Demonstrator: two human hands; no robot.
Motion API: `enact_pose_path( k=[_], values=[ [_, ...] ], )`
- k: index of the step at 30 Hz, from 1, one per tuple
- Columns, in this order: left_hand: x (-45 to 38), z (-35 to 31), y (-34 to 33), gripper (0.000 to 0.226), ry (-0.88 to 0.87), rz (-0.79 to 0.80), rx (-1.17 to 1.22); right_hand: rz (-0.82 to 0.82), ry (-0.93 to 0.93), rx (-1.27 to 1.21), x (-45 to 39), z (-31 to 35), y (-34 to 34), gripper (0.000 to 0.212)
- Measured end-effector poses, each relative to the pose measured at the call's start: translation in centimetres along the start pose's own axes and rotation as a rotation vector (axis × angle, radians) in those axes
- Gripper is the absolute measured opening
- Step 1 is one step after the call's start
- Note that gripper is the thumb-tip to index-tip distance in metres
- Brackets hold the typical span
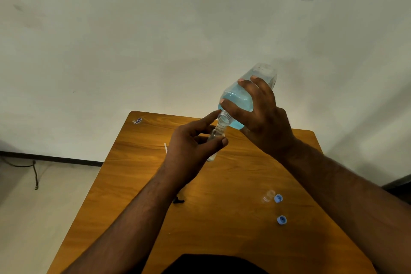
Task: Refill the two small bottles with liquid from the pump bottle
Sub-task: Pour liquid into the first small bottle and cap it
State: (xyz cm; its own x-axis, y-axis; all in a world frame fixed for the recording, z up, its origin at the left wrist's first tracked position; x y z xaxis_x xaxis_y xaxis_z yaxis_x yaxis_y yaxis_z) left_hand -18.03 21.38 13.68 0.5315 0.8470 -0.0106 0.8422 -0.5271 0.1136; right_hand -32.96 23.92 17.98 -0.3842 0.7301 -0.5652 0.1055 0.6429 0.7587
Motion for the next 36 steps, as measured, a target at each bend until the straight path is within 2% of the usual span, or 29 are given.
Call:
enact_pose_path(
  k=[36],
  values=[
    [0.22, -0.44, 0.28, 0.063, -0.054, 0.009, 0.093, -0.010, -0.011, -0.018, -0.61, 0.26, 0.96, 0.070]
  ],
)
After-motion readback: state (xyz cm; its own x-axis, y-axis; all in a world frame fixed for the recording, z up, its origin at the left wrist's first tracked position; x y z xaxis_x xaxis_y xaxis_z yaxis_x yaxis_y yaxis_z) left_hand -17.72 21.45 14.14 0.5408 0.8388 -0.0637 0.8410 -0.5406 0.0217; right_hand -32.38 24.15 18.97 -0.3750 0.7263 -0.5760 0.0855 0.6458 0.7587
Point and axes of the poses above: each hand's wrist, its own x-axis away from the middle knuckle, its own y-axis out of the back of the hand, z = x × y, the point moved 7 cm from there along -x, towards the middle knuckle, and after that the axes turned 5 degrees about y, right-handed, at the moved point
